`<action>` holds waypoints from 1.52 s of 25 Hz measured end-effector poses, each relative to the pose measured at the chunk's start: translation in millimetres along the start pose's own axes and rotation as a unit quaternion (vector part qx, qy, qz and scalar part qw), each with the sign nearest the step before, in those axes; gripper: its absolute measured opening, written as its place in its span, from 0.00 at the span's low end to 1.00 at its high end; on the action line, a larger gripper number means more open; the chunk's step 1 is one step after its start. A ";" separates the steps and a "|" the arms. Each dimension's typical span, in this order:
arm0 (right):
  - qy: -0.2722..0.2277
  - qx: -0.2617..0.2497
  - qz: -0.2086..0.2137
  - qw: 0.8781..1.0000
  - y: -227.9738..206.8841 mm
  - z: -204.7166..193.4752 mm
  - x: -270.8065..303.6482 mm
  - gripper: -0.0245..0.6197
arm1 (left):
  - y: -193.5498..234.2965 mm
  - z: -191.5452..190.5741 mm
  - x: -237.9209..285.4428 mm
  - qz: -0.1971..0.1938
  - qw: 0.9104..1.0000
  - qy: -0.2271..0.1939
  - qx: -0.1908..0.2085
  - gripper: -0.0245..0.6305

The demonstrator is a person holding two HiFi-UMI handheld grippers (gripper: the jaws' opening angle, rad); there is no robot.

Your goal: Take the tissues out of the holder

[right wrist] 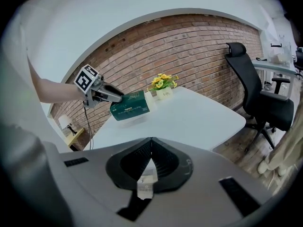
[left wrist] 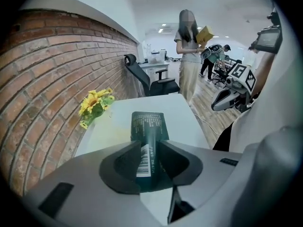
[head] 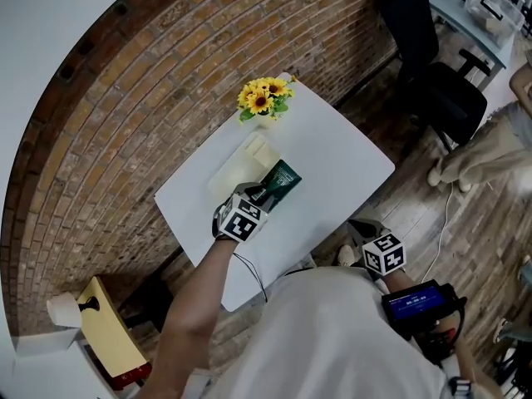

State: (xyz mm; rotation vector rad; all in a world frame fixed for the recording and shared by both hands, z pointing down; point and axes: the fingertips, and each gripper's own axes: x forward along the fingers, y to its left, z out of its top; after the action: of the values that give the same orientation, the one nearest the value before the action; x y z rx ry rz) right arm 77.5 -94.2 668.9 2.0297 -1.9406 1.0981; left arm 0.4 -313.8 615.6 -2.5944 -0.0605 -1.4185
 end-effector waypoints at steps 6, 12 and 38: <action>-0.001 0.015 -0.023 1.000 -8.8 -8.3 -11.5 0.05 | -19.9 -4.9 48.8 -0.039 0.999 0.023 0.013 0.24; -0.003 0.028 -0.044 0.999 -17.4 -14.6 -23.3 0.05 | -27.9 -8.3 70.6 -0.058 0.998 0.016 0.011 0.24; 0.007 -0.023 0.016 1.000 -5.6 7.6 1.8 0.05 | -43.7 2.1 21.4 -0.009 0.988 -0.111 -0.103 0.28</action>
State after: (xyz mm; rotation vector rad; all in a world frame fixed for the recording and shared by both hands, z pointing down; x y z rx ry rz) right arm 85.6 -98.9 666.5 1.9700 -1.9801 1.0619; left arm 8.3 -271.6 638.6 -2.9179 0.0342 -1.1929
